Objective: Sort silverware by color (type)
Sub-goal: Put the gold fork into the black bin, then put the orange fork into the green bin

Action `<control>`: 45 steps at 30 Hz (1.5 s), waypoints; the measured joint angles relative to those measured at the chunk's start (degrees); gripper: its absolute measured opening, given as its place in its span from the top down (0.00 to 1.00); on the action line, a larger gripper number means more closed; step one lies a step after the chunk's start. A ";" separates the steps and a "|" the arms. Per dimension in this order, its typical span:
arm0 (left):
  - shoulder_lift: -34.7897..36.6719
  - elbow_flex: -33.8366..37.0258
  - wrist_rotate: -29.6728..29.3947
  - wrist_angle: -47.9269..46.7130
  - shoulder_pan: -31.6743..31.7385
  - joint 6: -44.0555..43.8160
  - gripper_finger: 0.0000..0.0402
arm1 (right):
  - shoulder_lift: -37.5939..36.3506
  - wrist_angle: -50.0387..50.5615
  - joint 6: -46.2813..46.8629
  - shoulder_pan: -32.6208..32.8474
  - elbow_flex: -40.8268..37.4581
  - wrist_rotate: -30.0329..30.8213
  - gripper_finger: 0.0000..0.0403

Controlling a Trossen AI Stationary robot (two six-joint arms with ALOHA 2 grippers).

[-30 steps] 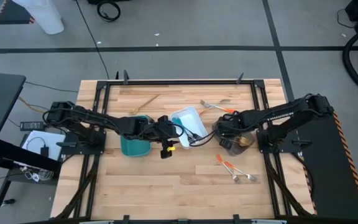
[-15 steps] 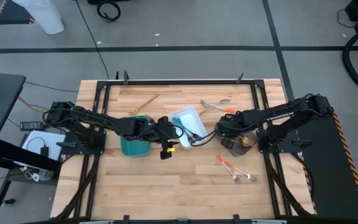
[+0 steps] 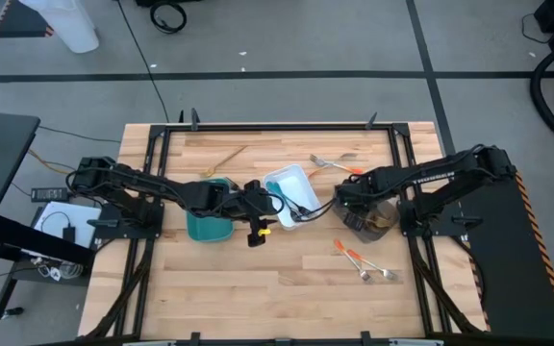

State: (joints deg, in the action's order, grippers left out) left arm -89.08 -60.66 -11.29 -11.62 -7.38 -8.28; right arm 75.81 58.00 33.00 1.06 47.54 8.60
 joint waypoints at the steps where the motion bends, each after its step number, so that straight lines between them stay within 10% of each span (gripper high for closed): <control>1: 0.01 0.00 0.00 0.01 0.00 0.01 0.61 | -0.02 0.62 0.12 -0.20 0.56 -0.13 0.73; 20: 0.02 -0.04 -0.04 -12.65 0.01 -1.61 0.61 | -0.04 0.52 -18.53 -5.55 11.42 7.65 0.73; 45: 13.57 13.41 -13.74 -0.87 -4.00 -0.03 0.61 | 9.69 -24.11 -38.59 -25.81 11.31 -4.72 0.76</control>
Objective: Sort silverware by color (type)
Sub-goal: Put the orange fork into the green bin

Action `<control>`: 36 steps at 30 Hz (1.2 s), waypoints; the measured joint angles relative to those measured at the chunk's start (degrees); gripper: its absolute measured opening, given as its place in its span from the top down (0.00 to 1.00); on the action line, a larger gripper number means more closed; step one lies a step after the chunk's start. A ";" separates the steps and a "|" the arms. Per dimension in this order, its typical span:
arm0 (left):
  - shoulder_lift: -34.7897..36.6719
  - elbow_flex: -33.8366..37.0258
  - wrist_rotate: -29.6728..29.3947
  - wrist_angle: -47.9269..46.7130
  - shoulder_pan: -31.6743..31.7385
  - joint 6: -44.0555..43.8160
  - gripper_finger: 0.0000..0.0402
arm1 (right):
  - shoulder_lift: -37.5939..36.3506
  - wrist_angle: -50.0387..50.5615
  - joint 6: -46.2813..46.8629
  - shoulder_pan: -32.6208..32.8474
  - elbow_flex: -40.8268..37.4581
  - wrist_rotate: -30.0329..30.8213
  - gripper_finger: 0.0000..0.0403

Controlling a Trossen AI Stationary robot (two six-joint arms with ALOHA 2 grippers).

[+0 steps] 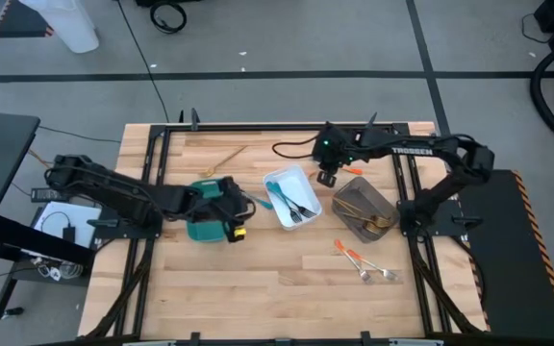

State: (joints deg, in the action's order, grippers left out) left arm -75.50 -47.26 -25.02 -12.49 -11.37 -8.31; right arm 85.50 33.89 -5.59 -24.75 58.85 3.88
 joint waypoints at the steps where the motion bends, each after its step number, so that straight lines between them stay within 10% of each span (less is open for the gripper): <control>1: 0.29 0.09 0.01 -0.68 0.67 0.23 0.61 | 0.63 -0.57 -0.52 -0.19 0.00 -0.76 0.76; 36: 0.57 15.16 8.02 26.69 12.45 15.03 0.61 | 9.06 1.17 -7.07 -8.41 5.40 -3.52 0.76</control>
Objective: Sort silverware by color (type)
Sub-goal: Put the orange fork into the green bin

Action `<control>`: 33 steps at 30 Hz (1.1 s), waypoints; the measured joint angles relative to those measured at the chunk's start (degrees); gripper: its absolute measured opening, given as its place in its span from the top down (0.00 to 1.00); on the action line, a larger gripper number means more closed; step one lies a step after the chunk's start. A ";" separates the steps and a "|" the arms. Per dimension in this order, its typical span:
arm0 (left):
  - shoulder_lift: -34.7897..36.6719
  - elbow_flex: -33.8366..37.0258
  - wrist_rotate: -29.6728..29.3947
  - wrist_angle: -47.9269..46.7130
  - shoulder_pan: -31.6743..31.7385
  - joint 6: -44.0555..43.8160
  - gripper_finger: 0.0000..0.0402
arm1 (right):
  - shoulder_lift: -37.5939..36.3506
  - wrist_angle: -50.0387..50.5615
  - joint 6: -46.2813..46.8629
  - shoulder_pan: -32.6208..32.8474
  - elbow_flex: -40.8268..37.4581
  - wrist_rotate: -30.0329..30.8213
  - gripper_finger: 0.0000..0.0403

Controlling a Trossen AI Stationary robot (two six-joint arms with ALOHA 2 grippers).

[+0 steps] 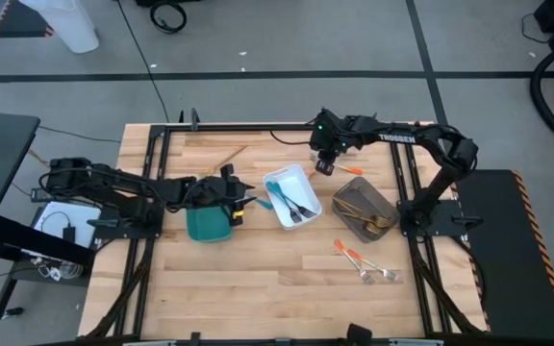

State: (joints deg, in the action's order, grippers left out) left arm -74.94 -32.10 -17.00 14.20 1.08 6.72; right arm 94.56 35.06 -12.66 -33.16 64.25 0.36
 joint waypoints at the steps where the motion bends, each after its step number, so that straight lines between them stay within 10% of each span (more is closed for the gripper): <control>1: 0.00 0.00 -0.01 -0.11 -0.01 -0.02 0.61 | 0.00 0.04 -0.24 -0.06 0.54 0.00 0.76; 33: -0.02 -0.04 -0.04 1.19 -0.01 -1.14 0.61 | 0.04 3.13 3.55 -0.69 -0.72 -3.43 0.76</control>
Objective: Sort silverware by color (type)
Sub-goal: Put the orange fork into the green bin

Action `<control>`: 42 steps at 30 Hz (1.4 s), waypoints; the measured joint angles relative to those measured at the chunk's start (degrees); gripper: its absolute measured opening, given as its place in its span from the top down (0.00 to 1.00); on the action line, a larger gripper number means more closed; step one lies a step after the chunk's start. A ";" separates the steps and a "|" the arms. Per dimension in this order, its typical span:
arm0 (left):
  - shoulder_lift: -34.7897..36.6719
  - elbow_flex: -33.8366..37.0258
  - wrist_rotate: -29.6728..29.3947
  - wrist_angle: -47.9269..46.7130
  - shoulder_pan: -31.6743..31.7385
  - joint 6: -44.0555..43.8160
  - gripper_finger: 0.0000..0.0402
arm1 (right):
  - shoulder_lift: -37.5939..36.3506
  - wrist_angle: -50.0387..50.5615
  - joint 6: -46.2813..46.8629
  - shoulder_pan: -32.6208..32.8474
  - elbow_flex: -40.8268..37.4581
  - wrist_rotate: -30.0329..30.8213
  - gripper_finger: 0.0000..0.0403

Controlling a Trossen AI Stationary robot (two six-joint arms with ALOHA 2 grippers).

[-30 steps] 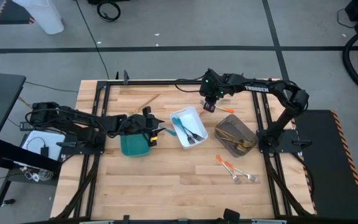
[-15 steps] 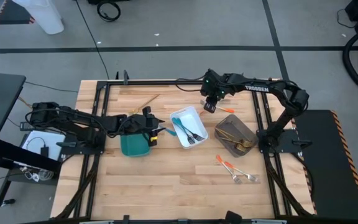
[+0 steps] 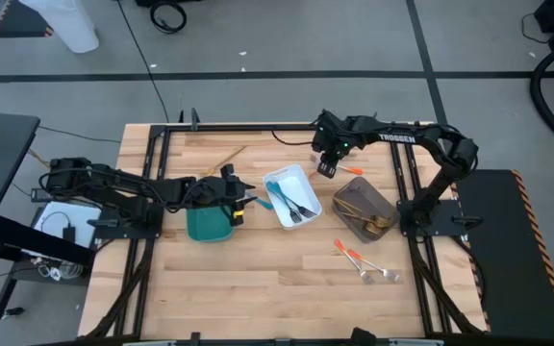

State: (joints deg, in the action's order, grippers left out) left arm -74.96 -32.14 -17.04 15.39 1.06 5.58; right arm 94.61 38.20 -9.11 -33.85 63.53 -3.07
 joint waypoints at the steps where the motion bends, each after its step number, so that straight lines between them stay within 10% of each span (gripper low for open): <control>1: 0.00 0.00 0.00 0.12 0.00 0.00 0.61 | 0.00 0.02 -0.02 0.00 0.00 -0.22 0.76; 42: -0.02 -0.02 -0.04 0.91 0.07 0.24 0.61 | 0.00 2.89 -0.26 -1.82 -6.01 1.51 0.76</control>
State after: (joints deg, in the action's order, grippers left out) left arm -74.98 -32.16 -17.08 16.30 1.13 5.82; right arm 94.61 41.09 -9.37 -35.67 57.52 -1.56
